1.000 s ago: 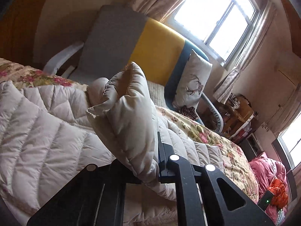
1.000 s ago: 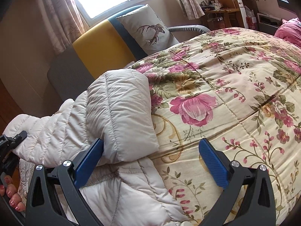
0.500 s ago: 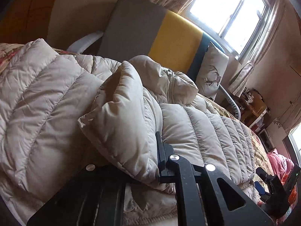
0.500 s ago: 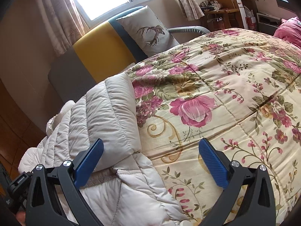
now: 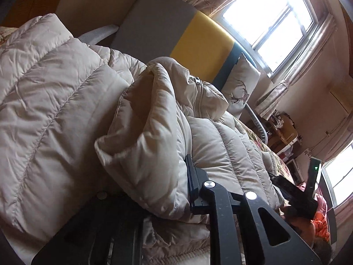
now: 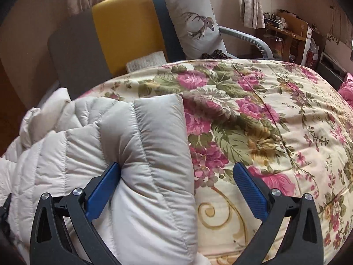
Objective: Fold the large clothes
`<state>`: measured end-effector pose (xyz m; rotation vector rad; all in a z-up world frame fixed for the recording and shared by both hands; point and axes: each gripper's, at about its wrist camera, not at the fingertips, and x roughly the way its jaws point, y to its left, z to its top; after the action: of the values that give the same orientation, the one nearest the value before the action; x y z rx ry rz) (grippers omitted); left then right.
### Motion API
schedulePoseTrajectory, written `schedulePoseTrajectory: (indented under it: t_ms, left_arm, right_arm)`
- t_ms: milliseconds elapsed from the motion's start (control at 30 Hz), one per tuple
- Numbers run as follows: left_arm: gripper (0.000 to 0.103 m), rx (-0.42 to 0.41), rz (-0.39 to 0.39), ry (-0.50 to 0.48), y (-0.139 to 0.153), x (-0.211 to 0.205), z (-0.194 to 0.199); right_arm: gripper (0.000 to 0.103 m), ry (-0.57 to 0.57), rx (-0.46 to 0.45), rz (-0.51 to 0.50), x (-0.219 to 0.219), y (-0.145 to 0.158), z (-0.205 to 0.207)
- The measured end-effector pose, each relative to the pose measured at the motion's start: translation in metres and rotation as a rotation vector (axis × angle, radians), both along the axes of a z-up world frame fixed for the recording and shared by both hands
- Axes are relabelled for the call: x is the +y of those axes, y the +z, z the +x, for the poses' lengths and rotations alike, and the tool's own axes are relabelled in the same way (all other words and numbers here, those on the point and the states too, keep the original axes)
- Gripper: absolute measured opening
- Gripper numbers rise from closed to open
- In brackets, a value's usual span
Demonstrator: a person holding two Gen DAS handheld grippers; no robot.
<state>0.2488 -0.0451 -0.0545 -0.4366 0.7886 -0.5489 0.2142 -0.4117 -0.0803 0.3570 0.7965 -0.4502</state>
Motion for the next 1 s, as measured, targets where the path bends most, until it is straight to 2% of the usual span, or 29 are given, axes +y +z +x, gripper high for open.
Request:
schedulePoseTrajectory:
  t_ms: [67,133,167,200,267,333,400,467,567,667,833,867,900,933,967,1000]
  left_arm:
    - [0.021,0.002,-0.003,-0.011,-0.001,-0.003,0.000]
    - [0.024,0.003,-0.006,-0.016,0.002,-0.002,-0.001]
    - [0.031,0.012,-0.012,-0.013,0.007,0.001,-0.002]
    - [0.046,0.018,-0.022,-0.007,0.011,0.002,-0.002]
    - [0.066,0.016,-0.076,0.015,0.024,0.009,-0.001]
    - [0.063,0.022,-0.036,0.068,0.034,0.012,0.004]
    - [0.015,0.045,0.000,0.106,0.036,0.018,0.011]
    - [0.014,0.060,0.087,0.107,0.033,0.018,0.018]
    - [0.011,-0.022,0.238,0.079,0.020,0.010,0.012]
    - [0.011,-0.050,0.258,0.098,0.010,0.005,0.002]
    - [0.015,-0.040,0.269,0.082,0.020,0.004,-0.002]
    - [0.024,-0.028,0.269,0.080,0.026,0.006,-0.003]
    - [0.044,-0.024,0.258,0.084,0.034,0.009,-0.004]
    - [0.057,-0.037,0.243,0.099,0.044,0.011,-0.009]
    - [0.075,-0.086,0.228,0.138,0.057,0.017,-0.018]
    - [0.077,-0.125,0.228,0.162,0.067,0.018,-0.023]
  right_arm:
    - [0.101,-0.027,0.024,0.013,-0.006,-0.011,0.007]
    - [0.101,-0.044,0.035,-0.021,-0.004,-0.011,0.009]
    - [0.101,-0.045,0.036,-0.037,-0.002,-0.011,0.009]
    - [0.101,-0.046,0.031,-0.039,-0.002,-0.011,0.008]
    - [0.101,-0.047,0.019,-0.020,-0.004,-0.010,0.006]
    - [0.101,-0.050,0.013,-0.018,-0.004,-0.010,0.005]
    - [0.101,-0.054,0.008,-0.033,-0.002,-0.007,0.003]
    - [0.101,-0.058,-0.027,-0.056,0.001,-0.002,-0.002]
    - [0.101,-0.039,-0.048,-0.066,0.007,0.001,-0.003]
    - [0.101,-0.022,0.006,-0.038,0.004,-0.007,0.008]
    - [0.101,-0.020,0.016,-0.022,0.001,-0.009,0.009]
    - [0.101,-0.018,0.019,-0.011,-0.001,-0.008,0.009]
    - [0.101,-0.020,0.022,0.003,-0.002,-0.004,0.008]
    - [0.101,-0.028,0.020,0.007,-0.003,0.002,0.002]
    - [0.101,-0.041,0.002,-0.003,0.000,0.011,-0.005]
    - [0.101,-0.054,-0.031,-0.018,0.005,0.021,-0.014]
